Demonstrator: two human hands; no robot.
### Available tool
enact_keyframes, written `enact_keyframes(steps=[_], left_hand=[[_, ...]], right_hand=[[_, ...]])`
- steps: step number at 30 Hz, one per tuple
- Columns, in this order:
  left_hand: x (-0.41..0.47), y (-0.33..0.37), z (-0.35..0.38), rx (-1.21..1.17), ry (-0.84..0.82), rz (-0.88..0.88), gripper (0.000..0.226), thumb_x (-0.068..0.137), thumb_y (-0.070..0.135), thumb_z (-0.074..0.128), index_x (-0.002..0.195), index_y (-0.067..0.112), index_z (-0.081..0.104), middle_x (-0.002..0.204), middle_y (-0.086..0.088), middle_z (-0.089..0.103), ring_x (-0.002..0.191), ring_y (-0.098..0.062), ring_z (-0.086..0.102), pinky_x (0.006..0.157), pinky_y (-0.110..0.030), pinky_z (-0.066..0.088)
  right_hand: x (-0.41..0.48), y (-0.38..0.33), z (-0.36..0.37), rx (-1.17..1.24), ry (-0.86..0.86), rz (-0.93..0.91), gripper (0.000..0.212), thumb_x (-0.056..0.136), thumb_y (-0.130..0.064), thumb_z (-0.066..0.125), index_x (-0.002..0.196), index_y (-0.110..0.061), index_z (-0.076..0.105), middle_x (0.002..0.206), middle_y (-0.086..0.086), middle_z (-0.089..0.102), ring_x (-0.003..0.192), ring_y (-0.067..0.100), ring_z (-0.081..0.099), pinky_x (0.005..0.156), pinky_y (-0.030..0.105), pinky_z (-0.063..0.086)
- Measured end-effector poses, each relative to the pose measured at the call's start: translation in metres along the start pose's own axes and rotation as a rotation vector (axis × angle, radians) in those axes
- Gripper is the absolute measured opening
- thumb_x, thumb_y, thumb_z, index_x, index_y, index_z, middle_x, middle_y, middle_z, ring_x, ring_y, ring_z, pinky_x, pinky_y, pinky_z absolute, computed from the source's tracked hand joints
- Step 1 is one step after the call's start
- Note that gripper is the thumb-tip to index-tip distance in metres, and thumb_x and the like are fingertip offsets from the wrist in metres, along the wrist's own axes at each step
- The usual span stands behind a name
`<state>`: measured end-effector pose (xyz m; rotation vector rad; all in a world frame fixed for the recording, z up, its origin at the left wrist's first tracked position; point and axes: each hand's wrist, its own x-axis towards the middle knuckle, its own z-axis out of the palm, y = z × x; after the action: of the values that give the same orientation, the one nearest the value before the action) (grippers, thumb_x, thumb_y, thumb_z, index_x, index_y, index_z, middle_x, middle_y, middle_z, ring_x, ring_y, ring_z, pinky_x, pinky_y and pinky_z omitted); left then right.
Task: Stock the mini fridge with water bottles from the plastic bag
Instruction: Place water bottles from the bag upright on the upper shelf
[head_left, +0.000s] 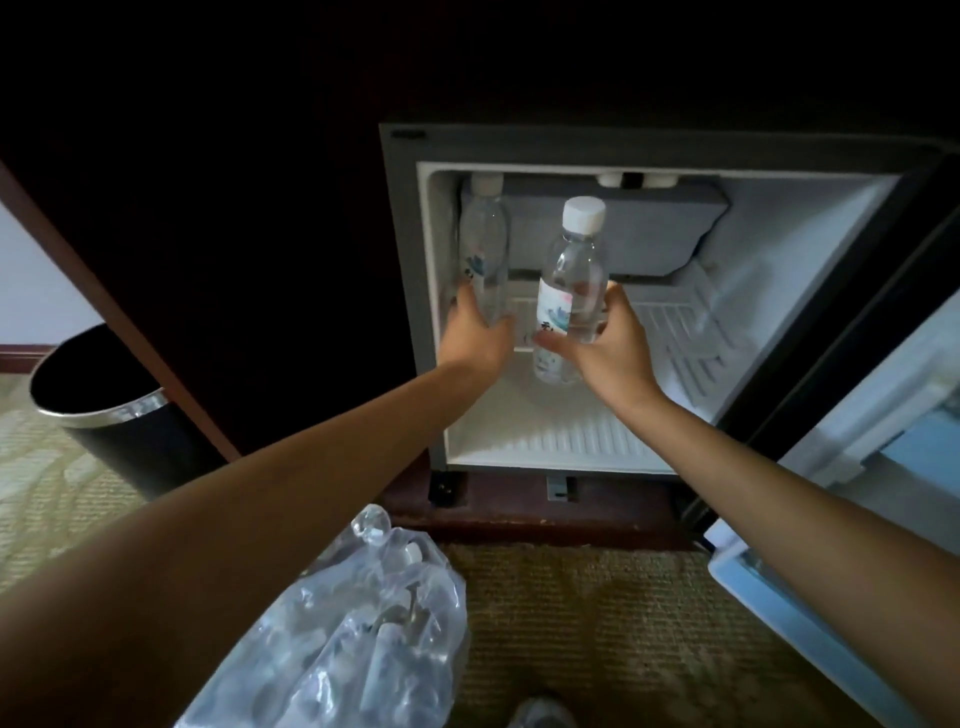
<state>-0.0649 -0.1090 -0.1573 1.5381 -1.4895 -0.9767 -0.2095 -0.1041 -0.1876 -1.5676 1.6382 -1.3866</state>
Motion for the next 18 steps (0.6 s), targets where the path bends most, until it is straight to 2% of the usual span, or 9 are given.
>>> enact_keyframes(steps=[1,3,5,8,11,13,15,18], left_hand=[[0.006,0.000,0.003,0.034,0.008,-0.027,0.072,0.097,0.025,0.047,0.153,0.023,0.001,0.157,-0.006,0.017,0.138,-0.027,0.031,0.096,-0.026,0.034],[0.015,0.000,0.010,0.102,0.033,-0.058,0.079,0.095,0.017,0.048,0.152,0.022,-0.007,0.159,-0.005,0.007,0.140,-0.027,0.028,0.101,-0.029,0.035],[0.023,-0.001,0.013,0.137,0.062,-0.057,0.081,0.094,0.012,0.048,0.152,0.020,-0.009,0.159,-0.008,0.006,0.140,-0.027,0.028,0.104,-0.031,0.033],[0.035,-0.006,0.018,0.120,0.103,-0.020,0.076,0.094,0.007,0.047,0.152,0.014,-0.002,0.155,-0.017,0.021,0.138,-0.031,0.030,0.107,-0.034,0.030],[0.043,-0.015,0.025,0.144,0.171,-0.048,0.077,0.094,0.014,0.048,0.152,0.018,-0.002,0.159,-0.006,0.011,0.143,-0.024,0.020,0.111,-0.027,0.023],[0.050,-0.019,0.028,0.148,0.189,-0.047,0.075,0.093,0.016,0.050,0.152,0.018,0.003,0.159,-0.002,0.011,0.145,-0.021,0.017,0.112,-0.025,0.019],[0.056,-0.022,0.029,0.112,0.201,-0.037,0.072,0.092,0.014,0.050,0.152,0.019,0.010,0.158,0.001,0.016,0.144,-0.019,0.019,0.112,-0.025,0.020],[0.059,-0.026,0.030,0.128,0.221,-0.001,0.068,0.091,0.014,0.050,0.150,0.020,0.015,0.155,0.000,0.024,0.140,-0.022,0.029,0.109,-0.028,0.027]], right_hand=[[0.006,0.001,-0.001,0.025,-0.013,0.017,0.063,0.067,-0.026,0.085,0.117,-0.016,0.049,0.109,-0.005,0.061,0.098,0.013,0.060,0.079,0.026,0.050],[0.017,0.004,0.000,0.070,-0.037,0.040,0.061,0.070,-0.019,0.083,0.118,-0.013,0.047,0.104,-0.009,0.059,0.091,0.006,0.059,0.074,0.015,0.046],[0.028,0.009,0.001,0.107,-0.030,0.043,0.061,0.070,-0.013,0.083,0.117,-0.009,0.045,0.101,-0.007,0.058,0.089,0.004,0.058,0.070,0.010,0.045],[0.044,0.019,0.007,0.135,-0.009,0.053,0.064,0.068,-0.009,0.083,0.117,-0.005,0.041,0.107,0.002,0.057,0.096,0.015,0.059,0.078,0.021,0.049],[0.058,0.030,0.013,0.138,-0.041,0.080,0.067,0.071,-0.011,0.081,0.123,-0.007,0.038,0.114,0.003,0.056,0.101,0.018,0.058,0.082,0.028,0.049],[0.067,0.036,0.016,0.162,-0.073,0.097,0.070,0.073,-0.013,0.081,0.127,-0.012,0.036,0.115,0.002,0.058,0.105,0.020,0.060,0.088,0.036,0.052],[0.075,0.040,0.021,0.149,-0.122,0.095,0.073,0.074,-0.014,0.080,0.131,-0.015,0.034,0.121,0.005,0.059,0.109,0.021,0.060,0.094,0.042,0.050],[0.080,0.045,0.029,0.116,-0.145,0.098,0.075,0.075,-0.016,0.079,0.136,-0.019,0.034,0.127,0.005,0.057,0.112,0.021,0.057,0.095,0.044,0.049]])
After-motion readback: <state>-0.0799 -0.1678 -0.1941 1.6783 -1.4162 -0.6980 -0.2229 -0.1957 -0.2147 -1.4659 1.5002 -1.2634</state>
